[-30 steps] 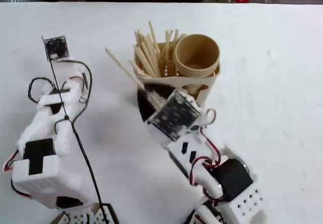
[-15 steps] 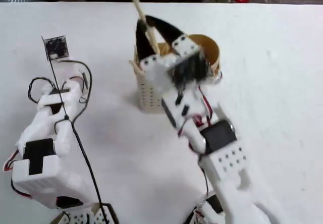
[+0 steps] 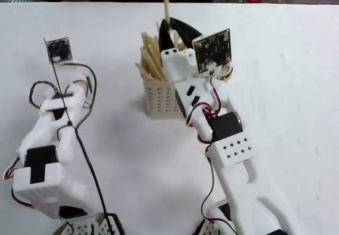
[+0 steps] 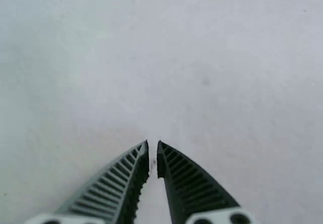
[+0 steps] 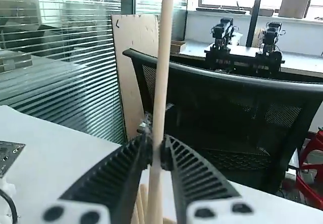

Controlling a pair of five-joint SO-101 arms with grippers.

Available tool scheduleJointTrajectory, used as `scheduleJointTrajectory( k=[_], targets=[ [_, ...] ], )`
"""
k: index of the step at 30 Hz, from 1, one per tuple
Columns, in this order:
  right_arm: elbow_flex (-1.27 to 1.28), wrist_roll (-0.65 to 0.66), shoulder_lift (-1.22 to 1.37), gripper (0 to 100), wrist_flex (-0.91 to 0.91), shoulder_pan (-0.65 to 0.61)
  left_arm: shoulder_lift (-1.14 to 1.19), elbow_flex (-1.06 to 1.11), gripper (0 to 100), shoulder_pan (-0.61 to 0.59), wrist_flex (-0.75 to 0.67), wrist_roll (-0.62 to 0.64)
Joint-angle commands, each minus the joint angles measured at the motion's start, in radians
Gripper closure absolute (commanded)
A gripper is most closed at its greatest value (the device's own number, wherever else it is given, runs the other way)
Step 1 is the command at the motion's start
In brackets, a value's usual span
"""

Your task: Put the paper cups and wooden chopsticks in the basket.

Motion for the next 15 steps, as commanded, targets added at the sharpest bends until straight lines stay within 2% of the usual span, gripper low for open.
scheduleJointTrajectory(
  k=[1,7,15],
  targets=[
    [-0.011,-0.011,0.001,95.6,-0.025,0.008,-0.007,-0.044,95,0.012,-0.02,-0.015],
    [-0.012,-0.014,0.001,82.7,-0.019,0.008,-0.007,-0.044,95,0.012,-0.02,-0.015],
    [-0.008,-0.011,0.001,87.9,-0.016,0.01,-0.007,-0.044,95,0.012,-0.02,-0.015]
  ],
)
